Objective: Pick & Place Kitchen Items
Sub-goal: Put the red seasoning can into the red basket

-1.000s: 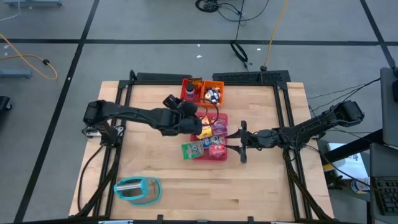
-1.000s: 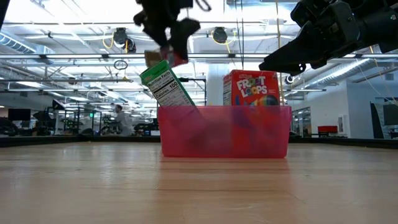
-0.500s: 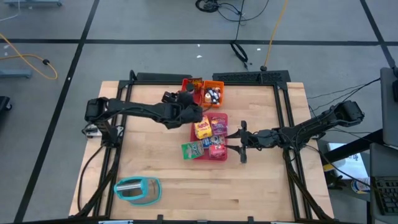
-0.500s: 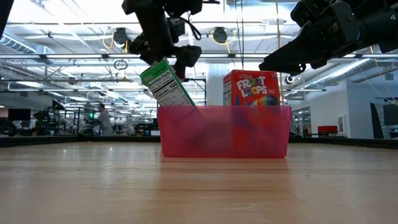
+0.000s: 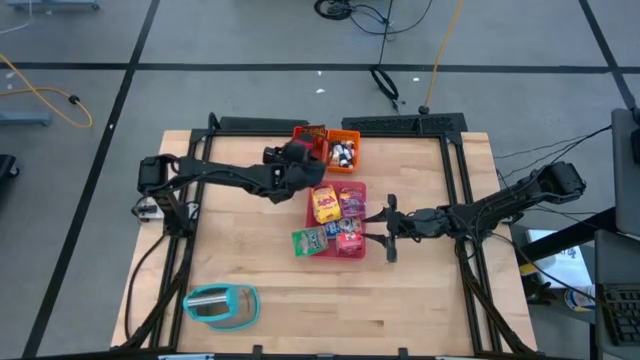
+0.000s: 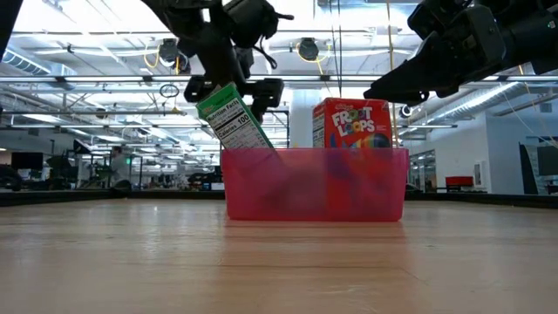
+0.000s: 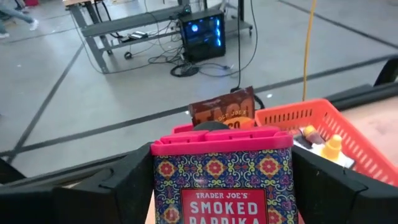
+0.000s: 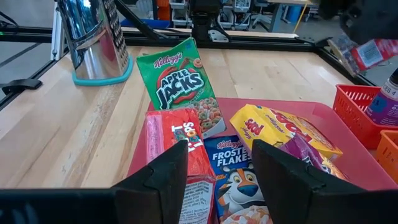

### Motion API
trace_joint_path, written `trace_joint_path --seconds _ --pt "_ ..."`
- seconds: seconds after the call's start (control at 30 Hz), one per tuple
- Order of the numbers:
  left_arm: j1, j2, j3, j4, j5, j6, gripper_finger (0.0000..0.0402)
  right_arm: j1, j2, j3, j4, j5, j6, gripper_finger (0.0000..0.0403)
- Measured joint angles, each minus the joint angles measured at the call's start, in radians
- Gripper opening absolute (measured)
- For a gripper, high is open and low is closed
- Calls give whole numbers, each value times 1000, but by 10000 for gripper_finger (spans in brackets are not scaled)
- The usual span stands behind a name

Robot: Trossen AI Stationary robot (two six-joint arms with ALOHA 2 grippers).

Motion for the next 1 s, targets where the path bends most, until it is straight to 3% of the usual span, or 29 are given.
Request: trace_joint_path --seconds 0.33,0.53,0.77,0.9,1.0 --pt "20 0 -102 279 -1 56 283 0 0 0 0 0 -10 171" --pt "24 8 -114 341 -36 53 318 0 0 0 0 0 -17 171" --pt "25 33 -116 375 -48 63 283 0 0 0 -4 0 -17 171" --pt "31 49 -113 423 -55 60 286 0 0 -5 0 0 -17 171" --pt "35 72 -113 469 -53 68 311 0 0 -23 19 1 -17 171"
